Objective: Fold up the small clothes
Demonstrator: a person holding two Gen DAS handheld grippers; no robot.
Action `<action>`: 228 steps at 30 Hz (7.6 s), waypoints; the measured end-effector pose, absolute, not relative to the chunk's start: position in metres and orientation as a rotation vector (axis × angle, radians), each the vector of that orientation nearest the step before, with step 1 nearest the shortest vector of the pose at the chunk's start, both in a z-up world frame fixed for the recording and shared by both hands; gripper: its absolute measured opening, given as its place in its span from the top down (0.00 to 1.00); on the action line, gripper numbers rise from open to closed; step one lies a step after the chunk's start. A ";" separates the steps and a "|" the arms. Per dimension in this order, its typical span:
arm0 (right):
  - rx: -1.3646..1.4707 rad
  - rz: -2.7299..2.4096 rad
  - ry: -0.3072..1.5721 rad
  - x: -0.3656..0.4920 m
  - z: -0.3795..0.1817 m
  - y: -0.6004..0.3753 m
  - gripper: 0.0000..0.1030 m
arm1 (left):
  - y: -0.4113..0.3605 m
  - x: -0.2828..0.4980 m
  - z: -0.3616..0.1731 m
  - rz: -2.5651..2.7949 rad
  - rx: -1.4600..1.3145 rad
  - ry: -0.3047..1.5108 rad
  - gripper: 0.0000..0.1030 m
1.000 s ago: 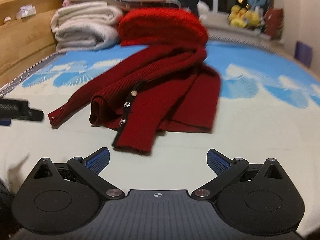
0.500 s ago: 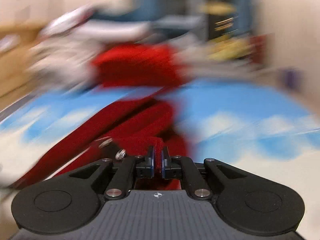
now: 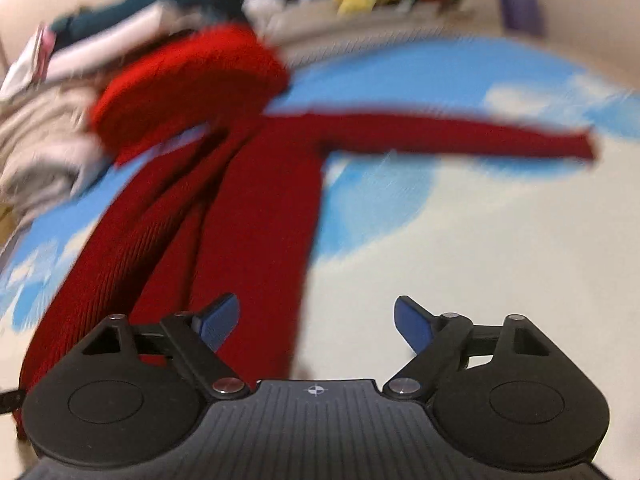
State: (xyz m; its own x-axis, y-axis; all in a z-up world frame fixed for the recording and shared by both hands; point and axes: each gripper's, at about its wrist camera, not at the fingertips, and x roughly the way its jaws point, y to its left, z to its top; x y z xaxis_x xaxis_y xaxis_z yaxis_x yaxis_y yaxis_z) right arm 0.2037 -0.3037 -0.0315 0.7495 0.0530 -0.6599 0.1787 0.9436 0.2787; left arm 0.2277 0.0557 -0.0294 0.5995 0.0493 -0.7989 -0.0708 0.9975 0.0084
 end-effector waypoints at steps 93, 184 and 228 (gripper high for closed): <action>0.492 -0.039 0.954 0.094 -0.033 -0.368 0.83 | 0.071 0.150 0.000 0.032 -0.128 1.069 0.87; 0.623 -0.433 0.587 0.283 0.018 -0.426 0.15 | 0.144 0.293 -0.053 0.322 0.017 1.141 0.00; 0.274 -0.003 0.652 0.174 0.008 -0.255 0.18 | 0.353 0.436 -0.009 0.604 -0.753 0.629 1.00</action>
